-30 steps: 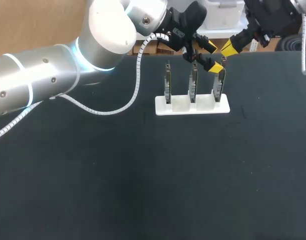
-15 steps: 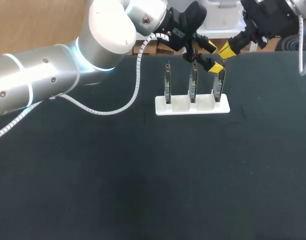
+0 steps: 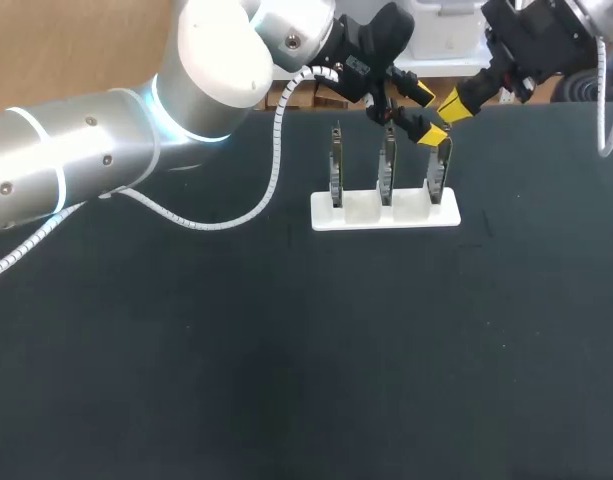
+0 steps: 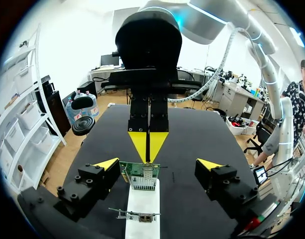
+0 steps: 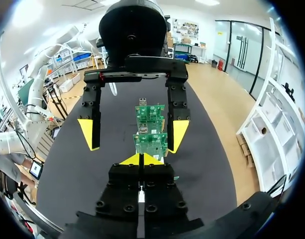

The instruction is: Pick up the optical module with the left hand, and insert it into the network port with the right hand.

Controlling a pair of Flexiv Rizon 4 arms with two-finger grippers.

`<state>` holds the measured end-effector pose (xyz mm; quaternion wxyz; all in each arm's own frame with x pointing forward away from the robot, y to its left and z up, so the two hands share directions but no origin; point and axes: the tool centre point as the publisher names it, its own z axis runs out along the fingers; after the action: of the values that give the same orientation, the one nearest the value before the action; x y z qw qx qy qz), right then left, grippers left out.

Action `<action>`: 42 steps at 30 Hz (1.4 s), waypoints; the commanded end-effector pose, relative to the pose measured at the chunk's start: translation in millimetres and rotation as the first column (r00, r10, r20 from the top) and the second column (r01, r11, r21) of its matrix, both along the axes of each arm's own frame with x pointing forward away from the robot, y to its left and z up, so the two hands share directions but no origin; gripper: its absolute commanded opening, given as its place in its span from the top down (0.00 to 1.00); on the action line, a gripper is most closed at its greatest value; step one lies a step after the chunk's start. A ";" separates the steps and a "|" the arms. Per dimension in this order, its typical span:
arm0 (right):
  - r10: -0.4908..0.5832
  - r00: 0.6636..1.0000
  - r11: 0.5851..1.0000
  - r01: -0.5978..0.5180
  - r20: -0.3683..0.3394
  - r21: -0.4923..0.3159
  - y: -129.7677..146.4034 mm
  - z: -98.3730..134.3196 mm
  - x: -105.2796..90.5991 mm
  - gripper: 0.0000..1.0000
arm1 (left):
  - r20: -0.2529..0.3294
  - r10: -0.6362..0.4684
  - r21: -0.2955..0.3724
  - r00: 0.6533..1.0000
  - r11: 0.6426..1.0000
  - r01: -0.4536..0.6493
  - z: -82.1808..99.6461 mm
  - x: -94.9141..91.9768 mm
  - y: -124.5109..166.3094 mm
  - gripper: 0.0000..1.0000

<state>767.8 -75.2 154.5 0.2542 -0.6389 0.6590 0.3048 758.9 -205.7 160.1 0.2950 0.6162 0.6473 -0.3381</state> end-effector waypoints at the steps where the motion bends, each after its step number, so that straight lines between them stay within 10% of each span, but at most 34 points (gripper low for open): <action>1: 0.001 1.000 1.000 -0.001 -0.006 0.003 -1.8 -1.7 2.9 1.00 | -0.002 -0.003 0.004 1.000 1.000 0.003 0.2 2.0 -0.8 0.00; 42: 0.008 0.999 1.000 -0.008 -0.054 -0.002 -0.2 -12.9 1.7 1.00 | -0.002 -0.003 0.004 1.000 1.000 0.003 0.2 2.0 -0.8 0.00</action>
<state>767.8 -75.8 144.6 0.2363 -0.6335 0.6634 0.3205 758.9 -205.7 160.1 0.2950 0.6162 0.6473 -0.3381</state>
